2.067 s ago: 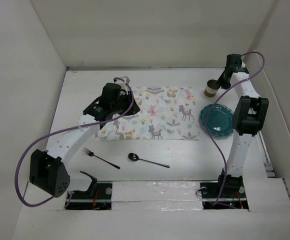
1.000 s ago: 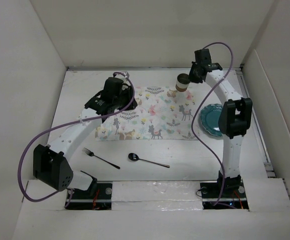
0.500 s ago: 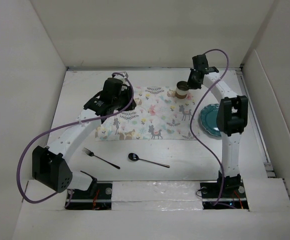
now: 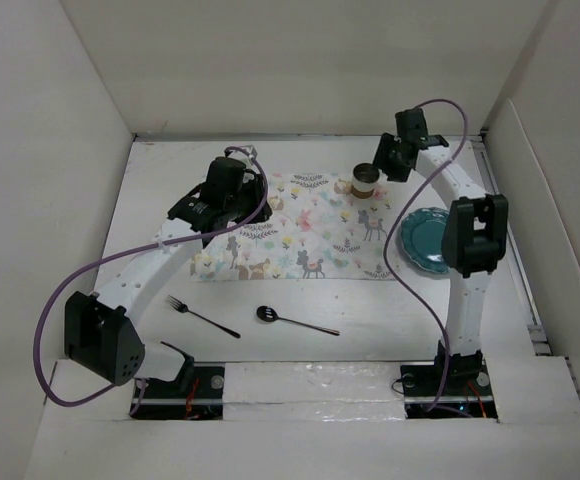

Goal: Set the dinner table for one person

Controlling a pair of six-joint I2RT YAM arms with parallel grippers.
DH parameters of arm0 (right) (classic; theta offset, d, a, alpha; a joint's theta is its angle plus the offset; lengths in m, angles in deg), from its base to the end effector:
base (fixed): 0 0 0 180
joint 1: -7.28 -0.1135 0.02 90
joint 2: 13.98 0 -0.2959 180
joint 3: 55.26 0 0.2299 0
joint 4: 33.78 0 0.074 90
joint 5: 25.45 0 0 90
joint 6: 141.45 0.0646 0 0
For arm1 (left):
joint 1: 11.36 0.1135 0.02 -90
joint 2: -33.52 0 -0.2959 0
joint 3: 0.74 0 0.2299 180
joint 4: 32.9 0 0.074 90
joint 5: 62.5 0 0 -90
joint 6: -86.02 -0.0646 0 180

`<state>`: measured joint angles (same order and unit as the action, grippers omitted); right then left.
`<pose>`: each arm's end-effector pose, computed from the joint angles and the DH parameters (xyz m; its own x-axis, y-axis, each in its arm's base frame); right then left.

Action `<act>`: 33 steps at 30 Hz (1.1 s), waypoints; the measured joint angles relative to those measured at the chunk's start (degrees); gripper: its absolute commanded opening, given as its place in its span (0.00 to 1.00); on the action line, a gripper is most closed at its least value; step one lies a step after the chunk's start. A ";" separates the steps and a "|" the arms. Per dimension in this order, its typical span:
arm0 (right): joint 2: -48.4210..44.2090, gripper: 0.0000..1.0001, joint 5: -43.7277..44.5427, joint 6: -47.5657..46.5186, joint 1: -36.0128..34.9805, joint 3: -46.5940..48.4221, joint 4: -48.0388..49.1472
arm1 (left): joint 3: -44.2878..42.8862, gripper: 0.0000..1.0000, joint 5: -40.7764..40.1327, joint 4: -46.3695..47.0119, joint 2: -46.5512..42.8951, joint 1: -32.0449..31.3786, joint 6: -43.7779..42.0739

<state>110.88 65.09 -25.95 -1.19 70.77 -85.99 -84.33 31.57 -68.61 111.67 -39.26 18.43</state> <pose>0.5007 0.0739 0.2532 -0.7551 0.3228 -0.5707 0.2035 0.9428 0.2641 0.2698 -0.1480 0.3551 -0.6104 -0.1071 -0.7848 0.3117 0.8784 -0.3623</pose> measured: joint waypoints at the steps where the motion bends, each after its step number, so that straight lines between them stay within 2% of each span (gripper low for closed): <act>1: -2.62 0.46 -0.98 0.35 0.74 -2.86 1.05 | -0.02 0.25 0.00 -0.09 0.00 0.00 -0.17; 2: -5.77 0.00 -1.60 0.98 1.62 -5.95 2.03 | -0.02 0.00 0.20 -0.28 0.00 0.00 -0.66; 4: -13.84 0.00 -2.58 3.78 4.28 -13.73 6.03 | -0.02 0.00 0.42 -0.42 -0.04 0.00 -0.83; 7: -32.02 0.00 -3.41 11.10 11.17 -33.81 14.49 | -0.02 0.00 1.22 -0.70 -0.46 0.00 -1.92; 9: -42.18 0.00 -1.73 15.32 16.09 -44.33 15.37 | -0.02 0.00 2.12 -0.81 -1.09 -0.02 -2.34; 10: -45.90 0.04 -0.44 17.00 18.12 -48.24 15.56 | -0.02 0.00 2.67 -0.81 -1.53 -0.09 -2.47; 11: -49.40 0.20 1.09 18.71 19.45 -52.46 15.58 | 0.00 0.02 3.26 -0.87 -2.01 -0.11 -2.58; 13: -54.51 0.39 3.67 21.49 20.26 -59.25 13.62 | 0.46 0.13 4.44 -0.70 -3.28 -0.13 -2.78; 14: -56.35 0.53 4.85 22.49 20.33 -62.01 12.39 | 0.85 0.18 5.09 -0.72 -3.98 -0.15 -2.86; 17: -59.28 0.65 6.93 25.20 21.57 -66.27 7.21 | 2.54 0.23 7.06 -0.46 -5.97 -0.15 -2.84; 23: -58.75 0.67 7.10 28.39 28.63 -70.18 6.03 | 4.63 0.25 10.38 -0.22 -8.28 -0.15 -2.82; 33: -52.09 0.63 -4.70 32.57 33.64 -78.51 19.63 | 8.09 0.26 11.47 -0.02 -13.51 -0.15 -2.80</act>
<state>58.80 60.39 6.62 32.45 -7.74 -66.36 -76.24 43.05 -68.63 98.16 -39.41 15.63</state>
